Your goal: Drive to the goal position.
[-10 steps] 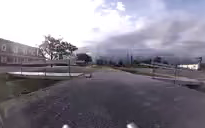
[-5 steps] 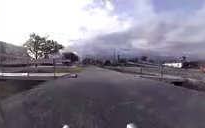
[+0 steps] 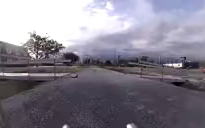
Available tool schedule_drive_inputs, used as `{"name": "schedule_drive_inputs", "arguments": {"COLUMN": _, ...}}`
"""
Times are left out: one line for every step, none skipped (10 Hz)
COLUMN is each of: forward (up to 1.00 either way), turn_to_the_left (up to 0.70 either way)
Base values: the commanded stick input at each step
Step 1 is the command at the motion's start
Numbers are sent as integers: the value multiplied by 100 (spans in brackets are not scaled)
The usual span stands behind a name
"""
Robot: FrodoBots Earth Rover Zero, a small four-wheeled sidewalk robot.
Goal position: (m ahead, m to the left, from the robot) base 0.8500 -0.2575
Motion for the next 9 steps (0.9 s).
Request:
{"name": "schedule_drive_inputs", "arguments": {"forward": 70, "turn_to_the_left": -1}}
{"name": "schedule_drive_inputs", "arguments": {"forward": 70, "turn_to_the_left": -1}}
{"name": "schedule_drive_inputs", "arguments": {"forward": 70, "turn_to_the_left": 13}}
{"name": "schedule_drive_inputs", "arguments": {"forward": 70, "turn_to_the_left": 29}}
{"name": "schedule_drive_inputs", "arguments": {"forward": 70, "turn_to_the_left": 28}}
{"name": "schedule_drive_inputs", "arguments": {"forward": 70, "turn_to_the_left": 20}}
{"name": "schedule_drive_inputs", "arguments": {"forward": 70, "turn_to_the_left": 11}}
{"name": "schedule_drive_inputs", "arguments": {"forward": 70, "turn_to_the_left": 3}}
{"name": "schedule_drive_inputs", "arguments": {"forward": 70, "turn_to_the_left": -1}}
